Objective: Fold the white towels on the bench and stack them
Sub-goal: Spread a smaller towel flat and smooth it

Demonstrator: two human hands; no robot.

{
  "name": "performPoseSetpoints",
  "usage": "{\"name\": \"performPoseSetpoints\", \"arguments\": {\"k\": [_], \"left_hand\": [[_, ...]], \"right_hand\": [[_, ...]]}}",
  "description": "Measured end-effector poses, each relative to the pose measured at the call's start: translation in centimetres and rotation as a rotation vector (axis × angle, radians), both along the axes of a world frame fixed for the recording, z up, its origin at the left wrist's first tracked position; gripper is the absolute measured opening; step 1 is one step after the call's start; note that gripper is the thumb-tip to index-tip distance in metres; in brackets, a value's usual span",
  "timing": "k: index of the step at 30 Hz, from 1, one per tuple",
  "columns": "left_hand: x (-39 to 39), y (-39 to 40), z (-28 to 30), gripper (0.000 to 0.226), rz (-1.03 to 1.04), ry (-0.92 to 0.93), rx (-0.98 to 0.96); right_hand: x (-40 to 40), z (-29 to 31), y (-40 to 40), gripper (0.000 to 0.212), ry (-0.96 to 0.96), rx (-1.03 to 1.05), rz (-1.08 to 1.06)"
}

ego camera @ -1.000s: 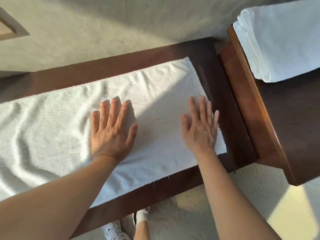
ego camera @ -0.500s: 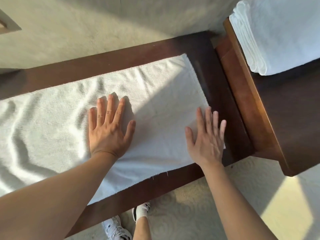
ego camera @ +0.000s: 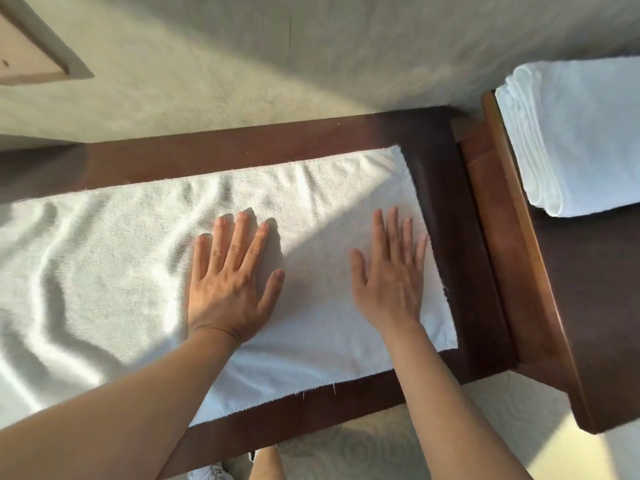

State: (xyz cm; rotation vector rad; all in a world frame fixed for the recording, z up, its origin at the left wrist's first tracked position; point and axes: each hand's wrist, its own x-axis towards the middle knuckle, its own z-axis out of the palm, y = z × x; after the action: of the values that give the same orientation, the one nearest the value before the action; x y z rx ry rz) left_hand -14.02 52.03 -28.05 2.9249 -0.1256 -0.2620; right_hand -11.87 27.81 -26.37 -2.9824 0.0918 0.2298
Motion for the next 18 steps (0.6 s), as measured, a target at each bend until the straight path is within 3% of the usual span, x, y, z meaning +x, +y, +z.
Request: {"name": "performPoseSetpoints", "arguments": {"k": [5, 11, 13, 18], "left_hand": [[0.1, -0.2, -0.1, 0.073, 0.002, -0.005, 0.012], [0.2, 0.0, -0.3, 0.072, -0.011, -0.002, 0.023], [0.2, -0.1, -0.3, 0.073, -0.013, -0.008, 0.025], [0.0, 0.0, -0.4, 0.073, -0.002, -0.013, 0.035]], "right_hand": [[6.8, -1.1, 4.8, 0.059, 0.010, 0.097, 0.440], [13.2, -0.9, -0.2, 0.065, 0.011, -0.004, 0.027], [12.9, -0.8, 1.2, 0.068, -0.034, 0.000, -0.020], [8.8, -1.3, 3.4, 0.065, -0.011, 0.014, 0.352]]}}
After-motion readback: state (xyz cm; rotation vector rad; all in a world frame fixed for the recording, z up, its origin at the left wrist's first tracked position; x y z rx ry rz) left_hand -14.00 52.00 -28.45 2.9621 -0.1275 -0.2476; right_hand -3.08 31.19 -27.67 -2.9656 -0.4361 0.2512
